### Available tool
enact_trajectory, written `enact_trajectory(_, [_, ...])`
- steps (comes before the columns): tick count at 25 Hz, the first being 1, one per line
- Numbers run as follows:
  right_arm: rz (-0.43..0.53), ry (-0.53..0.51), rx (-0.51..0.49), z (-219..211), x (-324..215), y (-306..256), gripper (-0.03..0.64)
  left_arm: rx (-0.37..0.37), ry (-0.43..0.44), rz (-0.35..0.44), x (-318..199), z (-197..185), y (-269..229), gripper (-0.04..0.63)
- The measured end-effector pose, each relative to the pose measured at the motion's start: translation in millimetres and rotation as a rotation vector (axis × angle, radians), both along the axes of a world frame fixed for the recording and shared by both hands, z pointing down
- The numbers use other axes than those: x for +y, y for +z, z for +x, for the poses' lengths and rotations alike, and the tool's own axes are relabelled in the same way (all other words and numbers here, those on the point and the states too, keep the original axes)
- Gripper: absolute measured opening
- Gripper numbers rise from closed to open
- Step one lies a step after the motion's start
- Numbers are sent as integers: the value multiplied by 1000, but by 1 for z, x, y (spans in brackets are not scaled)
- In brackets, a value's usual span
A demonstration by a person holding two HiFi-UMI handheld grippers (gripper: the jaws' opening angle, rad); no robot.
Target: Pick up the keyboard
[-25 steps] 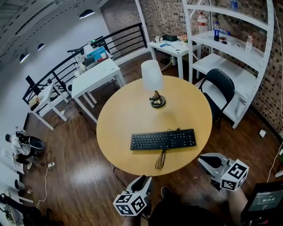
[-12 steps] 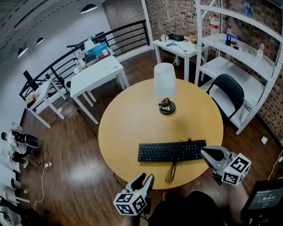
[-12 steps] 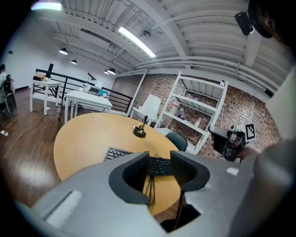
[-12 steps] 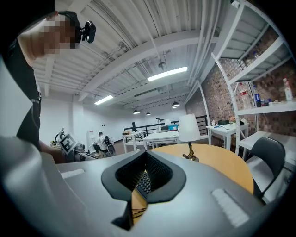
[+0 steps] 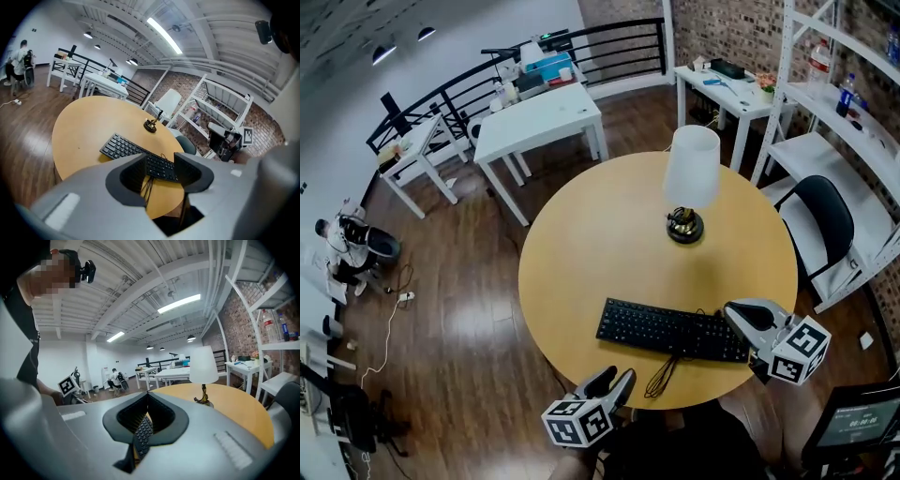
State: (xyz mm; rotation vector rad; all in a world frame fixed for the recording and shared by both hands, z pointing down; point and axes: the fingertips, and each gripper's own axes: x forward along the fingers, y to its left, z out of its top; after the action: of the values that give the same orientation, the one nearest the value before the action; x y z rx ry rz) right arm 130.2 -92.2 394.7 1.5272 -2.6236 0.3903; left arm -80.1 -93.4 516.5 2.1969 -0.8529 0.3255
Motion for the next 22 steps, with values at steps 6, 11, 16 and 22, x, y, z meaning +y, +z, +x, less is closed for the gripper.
enact_trajectory(6, [-38, -160, -8, 40, -49, 16, 32, -16, -177, -89, -11, 32, 22, 302])
enact_trajectory(11, [-42, -296, -1, 62, -81, 27, 36, -67, -331, -74, -27, 42, 35, 304])
enact_trajectory(16, [-112, -436, -19, 65, -103, 46, 91, -102, -395, -145, -31, 53, 58, 322])
enact_trajectory(22, [-247, -528, -23, 45, -121, 91, 154, -57, -437, -250, -39, 52, 98, 325])
